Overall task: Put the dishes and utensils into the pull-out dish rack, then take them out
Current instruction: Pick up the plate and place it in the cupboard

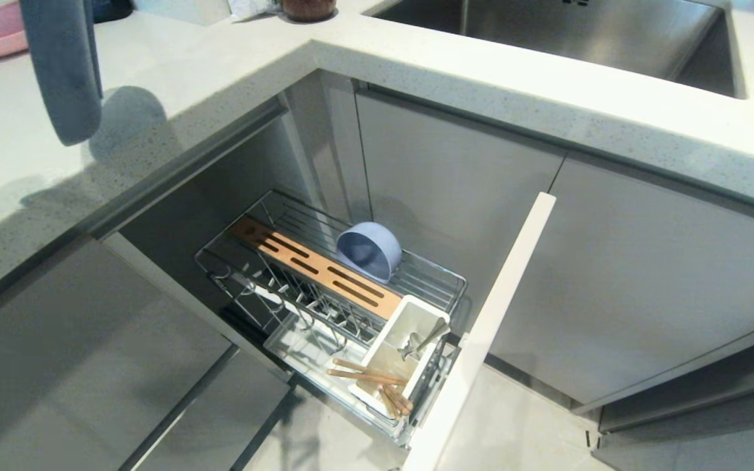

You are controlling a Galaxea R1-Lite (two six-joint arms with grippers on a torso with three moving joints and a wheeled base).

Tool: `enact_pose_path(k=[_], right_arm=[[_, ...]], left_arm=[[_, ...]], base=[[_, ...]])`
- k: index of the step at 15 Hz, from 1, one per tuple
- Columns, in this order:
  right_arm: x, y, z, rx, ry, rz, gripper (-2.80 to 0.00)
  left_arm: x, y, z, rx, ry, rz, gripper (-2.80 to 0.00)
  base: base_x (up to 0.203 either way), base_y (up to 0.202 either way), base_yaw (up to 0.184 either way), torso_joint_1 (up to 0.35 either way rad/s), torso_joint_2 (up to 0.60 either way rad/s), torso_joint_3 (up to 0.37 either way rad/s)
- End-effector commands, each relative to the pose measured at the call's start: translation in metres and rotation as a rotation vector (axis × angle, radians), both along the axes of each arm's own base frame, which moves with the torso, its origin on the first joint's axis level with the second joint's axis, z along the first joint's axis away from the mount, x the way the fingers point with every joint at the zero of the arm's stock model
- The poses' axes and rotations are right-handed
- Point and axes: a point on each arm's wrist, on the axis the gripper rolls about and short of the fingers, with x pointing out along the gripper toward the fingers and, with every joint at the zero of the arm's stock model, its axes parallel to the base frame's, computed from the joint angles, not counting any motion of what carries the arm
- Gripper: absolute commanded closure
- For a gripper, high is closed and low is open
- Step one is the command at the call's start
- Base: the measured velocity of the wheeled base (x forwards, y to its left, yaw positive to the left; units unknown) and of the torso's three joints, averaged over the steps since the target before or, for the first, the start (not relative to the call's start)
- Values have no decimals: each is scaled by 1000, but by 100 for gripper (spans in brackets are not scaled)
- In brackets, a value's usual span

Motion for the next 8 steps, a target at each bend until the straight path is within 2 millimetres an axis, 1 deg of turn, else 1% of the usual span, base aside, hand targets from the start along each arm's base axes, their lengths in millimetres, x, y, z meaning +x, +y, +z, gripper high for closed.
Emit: enact_pose_path(k=[1, 3, 5, 6, 8], right_arm=[[0, 0, 0, 0, -3, 0, 0], [0, 0, 0, 0, -3, 0, 0], [0, 0, 0, 0, -1, 0, 0], [0, 0, 0, 0, -3, 0, 0], [0, 0, 0, 0, -3, 0, 0]], left_arm=[[-1, -27, -6, -31, -5, -68, 0], [-10, -53, -20, -27, 11, -155, 0], [-16, -82, -43, 0, 32, -235, 0], [-15, -93, -52, 12, 38, -247, 0], [-11, -106, -70, 41, 54, -256, 0]], base=[[0, 0, 0, 0, 0, 0], [0, 0, 0, 0, 0, 0], [0, 0, 0, 0, 0, 0], [0, 0, 0, 0, 0, 0], [0, 0, 0, 0, 0, 0]])
